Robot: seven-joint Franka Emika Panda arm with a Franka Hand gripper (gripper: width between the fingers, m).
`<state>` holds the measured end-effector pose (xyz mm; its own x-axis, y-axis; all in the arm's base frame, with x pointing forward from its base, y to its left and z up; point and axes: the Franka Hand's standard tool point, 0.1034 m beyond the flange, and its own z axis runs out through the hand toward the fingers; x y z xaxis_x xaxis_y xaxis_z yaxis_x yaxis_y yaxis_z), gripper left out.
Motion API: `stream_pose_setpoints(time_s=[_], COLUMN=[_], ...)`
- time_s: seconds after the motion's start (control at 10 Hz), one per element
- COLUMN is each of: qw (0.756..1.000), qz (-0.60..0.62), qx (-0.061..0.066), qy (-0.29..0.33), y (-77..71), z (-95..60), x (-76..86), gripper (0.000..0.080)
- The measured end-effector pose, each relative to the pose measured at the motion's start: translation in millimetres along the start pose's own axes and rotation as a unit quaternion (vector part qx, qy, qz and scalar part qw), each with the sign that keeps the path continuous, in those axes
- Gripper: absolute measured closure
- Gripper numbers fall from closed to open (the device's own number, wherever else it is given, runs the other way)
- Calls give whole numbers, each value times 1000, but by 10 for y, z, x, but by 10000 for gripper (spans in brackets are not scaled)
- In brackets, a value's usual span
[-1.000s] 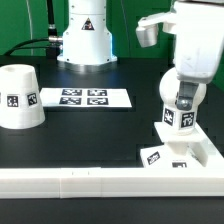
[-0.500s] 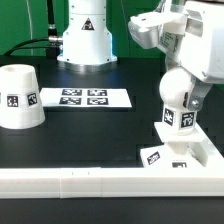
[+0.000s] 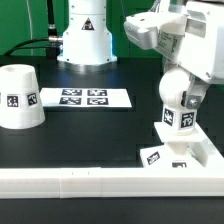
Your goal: Assemble lamp
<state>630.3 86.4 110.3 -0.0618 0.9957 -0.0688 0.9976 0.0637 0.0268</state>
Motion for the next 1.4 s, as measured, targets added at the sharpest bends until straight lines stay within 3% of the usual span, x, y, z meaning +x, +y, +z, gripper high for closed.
stream_pose_setpoints(time_s=[0.2, 0.5, 0.9, 1.2, 1.4], qw=[999, 973, 913, 845, 816], qz=[49, 228, 407, 534, 576], qx=[9, 19, 25, 25, 25], qy=[4, 20, 24, 22, 20], y=[-26, -33, -31, -18, -10], z=[1, 0, -21, -57, -63], x=[-35, -49, -32, -52, -67], gripper=[223, 222, 222, 222, 222])
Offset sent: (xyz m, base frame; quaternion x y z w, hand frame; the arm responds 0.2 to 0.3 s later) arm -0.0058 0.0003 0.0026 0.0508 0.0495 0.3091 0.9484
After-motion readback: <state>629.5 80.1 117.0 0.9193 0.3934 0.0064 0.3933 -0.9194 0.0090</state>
